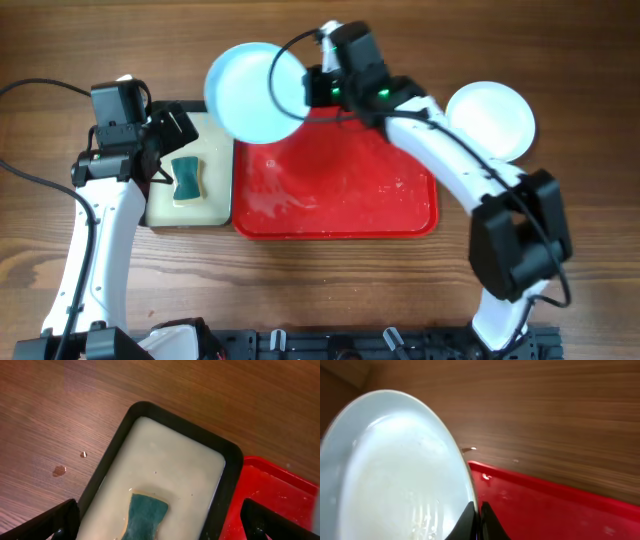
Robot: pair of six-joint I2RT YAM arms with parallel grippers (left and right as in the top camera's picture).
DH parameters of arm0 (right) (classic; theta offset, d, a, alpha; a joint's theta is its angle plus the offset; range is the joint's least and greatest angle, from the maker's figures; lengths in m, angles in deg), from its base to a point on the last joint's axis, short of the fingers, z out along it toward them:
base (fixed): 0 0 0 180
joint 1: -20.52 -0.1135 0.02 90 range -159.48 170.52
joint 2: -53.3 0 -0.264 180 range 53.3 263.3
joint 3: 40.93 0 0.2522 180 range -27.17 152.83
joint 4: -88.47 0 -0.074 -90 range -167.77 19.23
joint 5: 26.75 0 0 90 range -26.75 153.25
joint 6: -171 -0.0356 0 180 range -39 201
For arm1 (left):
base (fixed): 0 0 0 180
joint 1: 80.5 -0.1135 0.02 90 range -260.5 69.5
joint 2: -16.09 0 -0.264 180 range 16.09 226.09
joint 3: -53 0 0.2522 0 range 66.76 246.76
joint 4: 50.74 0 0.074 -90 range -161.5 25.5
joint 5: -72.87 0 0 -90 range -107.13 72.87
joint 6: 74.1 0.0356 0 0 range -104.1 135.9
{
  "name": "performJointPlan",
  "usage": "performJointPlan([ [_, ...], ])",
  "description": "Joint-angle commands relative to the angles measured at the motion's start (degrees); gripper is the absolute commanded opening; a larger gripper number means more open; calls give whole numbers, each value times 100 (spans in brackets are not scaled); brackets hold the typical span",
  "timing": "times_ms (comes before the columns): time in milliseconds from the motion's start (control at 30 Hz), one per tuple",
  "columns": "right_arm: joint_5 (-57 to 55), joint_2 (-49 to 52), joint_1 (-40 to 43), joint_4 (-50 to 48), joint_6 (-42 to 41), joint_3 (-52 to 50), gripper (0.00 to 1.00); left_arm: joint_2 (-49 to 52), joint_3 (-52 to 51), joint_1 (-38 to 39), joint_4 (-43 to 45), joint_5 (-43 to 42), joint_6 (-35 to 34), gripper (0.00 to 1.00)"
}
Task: Clean dirty plates on tray and stack at the side
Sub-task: 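Swing the light-blue plate right and stack it on the white plates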
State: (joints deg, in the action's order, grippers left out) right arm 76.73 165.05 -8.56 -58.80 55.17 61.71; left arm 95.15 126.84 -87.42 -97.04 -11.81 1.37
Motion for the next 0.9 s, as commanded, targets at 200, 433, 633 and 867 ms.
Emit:
performJointPlan([
  [200,205,-671,1056,1521,385,103,4,-26,59,-35,17,57,-92,100],
  [433,203,-686,1786,2100,334,103,4,-26,59,-35,17,57,-90,100],
  [633,201,-686,2715,2717,326,103,4,-26,59,-35,17,57,-92,100],
  [867,195,-686,3613,3239,334,101,4,-26,59,-35,17,57,-92,100],
])
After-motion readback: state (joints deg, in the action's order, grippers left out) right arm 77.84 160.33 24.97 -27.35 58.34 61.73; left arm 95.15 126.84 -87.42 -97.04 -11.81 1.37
